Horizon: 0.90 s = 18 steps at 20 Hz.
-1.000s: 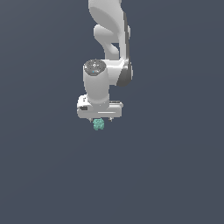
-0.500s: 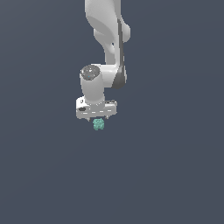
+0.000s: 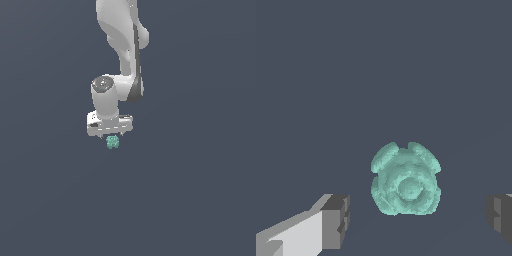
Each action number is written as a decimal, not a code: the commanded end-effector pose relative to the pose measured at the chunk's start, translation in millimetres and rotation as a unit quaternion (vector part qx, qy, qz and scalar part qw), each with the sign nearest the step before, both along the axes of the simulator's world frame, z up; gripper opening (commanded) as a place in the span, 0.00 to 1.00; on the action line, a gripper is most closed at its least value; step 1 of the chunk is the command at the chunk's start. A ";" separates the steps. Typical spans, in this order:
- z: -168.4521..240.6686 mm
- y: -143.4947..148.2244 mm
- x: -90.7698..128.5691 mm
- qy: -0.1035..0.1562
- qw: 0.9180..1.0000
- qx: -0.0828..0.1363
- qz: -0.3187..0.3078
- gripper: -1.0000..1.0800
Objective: Pick up the object and move it to a goal position.
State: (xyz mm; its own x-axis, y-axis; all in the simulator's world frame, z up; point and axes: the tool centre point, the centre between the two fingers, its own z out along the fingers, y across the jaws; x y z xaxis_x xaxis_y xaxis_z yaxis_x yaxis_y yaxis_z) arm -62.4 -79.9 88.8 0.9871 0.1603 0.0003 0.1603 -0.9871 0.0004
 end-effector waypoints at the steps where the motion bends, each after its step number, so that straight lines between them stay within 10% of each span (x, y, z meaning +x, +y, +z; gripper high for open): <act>1: -5.8 0.0 -0.5 0.000 1.000 0.000 0.000 0.96; 14: -48.1 -0.2 -1.2 0.000 1.000 0.000 0.002 0.96; 15: -48.1 -0.2 -1.2 0.000 1.000 0.000 0.002 0.00; 18: -48.1 -0.2 -1.2 0.000 1.000 0.000 0.002 0.00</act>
